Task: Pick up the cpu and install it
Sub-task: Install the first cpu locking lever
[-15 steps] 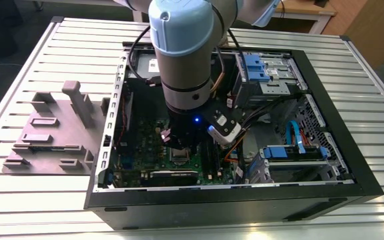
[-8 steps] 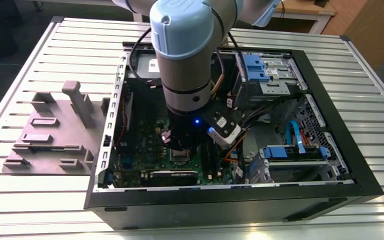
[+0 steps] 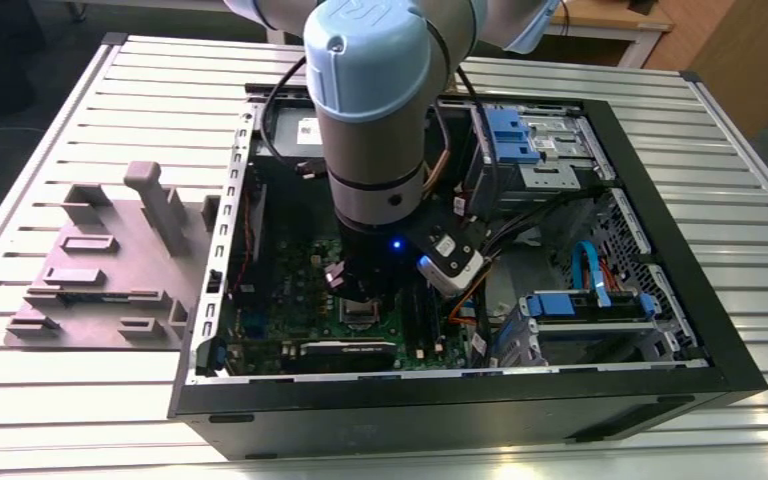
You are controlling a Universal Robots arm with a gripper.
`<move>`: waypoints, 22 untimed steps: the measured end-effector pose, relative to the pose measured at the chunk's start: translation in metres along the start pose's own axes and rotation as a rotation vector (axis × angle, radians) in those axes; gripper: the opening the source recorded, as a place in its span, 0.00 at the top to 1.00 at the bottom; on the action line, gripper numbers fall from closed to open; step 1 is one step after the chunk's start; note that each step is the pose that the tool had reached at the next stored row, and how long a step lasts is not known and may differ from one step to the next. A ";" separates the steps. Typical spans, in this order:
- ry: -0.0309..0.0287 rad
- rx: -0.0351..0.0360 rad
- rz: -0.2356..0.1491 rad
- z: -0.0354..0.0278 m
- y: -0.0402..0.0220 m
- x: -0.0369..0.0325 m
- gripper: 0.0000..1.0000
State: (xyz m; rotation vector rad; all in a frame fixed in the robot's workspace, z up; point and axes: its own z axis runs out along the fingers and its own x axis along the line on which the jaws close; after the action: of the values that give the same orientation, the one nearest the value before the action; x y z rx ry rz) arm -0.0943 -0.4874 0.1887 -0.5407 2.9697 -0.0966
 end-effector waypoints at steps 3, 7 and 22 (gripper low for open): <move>0.0000 0.0001 0.000 0.0008 0.0001 0.0000 0.90; 0.0000 0.0001 -0.001 0.0017 0.0000 -0.0001 0.90; -0.0005 -0.0005 -0.005 0.0025 -0.0092 0.0033 0.90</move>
State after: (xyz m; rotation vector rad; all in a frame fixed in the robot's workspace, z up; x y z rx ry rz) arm -0.0939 -0.4973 0.1867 -0.5477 2.9682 -0.0962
